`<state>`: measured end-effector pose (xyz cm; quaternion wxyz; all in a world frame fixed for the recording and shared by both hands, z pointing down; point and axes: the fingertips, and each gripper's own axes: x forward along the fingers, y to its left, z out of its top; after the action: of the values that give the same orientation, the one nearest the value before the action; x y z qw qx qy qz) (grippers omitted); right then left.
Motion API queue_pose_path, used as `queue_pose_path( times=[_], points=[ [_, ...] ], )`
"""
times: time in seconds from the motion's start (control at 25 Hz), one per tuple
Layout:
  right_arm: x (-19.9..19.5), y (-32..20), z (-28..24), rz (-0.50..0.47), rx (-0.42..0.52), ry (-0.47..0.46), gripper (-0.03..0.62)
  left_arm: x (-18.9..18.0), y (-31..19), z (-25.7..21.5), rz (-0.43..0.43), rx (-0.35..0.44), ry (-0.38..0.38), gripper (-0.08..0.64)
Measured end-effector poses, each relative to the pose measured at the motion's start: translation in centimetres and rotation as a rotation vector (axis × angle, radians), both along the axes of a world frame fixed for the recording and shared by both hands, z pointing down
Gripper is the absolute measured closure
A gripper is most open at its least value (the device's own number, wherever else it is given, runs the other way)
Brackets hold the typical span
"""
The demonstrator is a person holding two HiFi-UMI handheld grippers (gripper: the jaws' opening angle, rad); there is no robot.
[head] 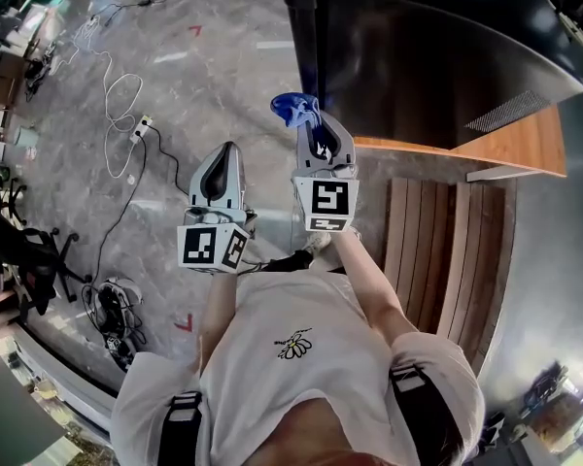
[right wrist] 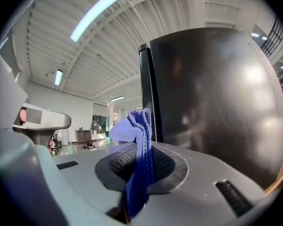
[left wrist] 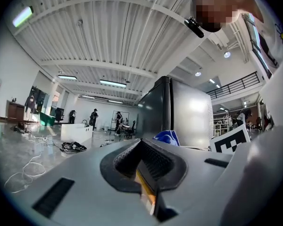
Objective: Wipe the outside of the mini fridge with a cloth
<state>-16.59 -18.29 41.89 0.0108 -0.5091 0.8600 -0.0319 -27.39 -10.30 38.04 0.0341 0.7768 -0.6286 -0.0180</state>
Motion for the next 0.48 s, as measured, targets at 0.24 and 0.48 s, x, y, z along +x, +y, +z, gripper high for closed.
queue_pose_path(
  times=[0.24,0.48],
  points=[
    [1.0,-0.8,0.6,-0.009,-0.024,-0.005,0.531,0.9,-0.2,-0.2,0.005,0.004,-0.001,0.555],
    [5.6,-0.8,1.2,0.053,-0.058,-0.013,0.531,5.0,-1.2,-0.5,0.067,-0.005,-0.005,0.555]
  ],
)
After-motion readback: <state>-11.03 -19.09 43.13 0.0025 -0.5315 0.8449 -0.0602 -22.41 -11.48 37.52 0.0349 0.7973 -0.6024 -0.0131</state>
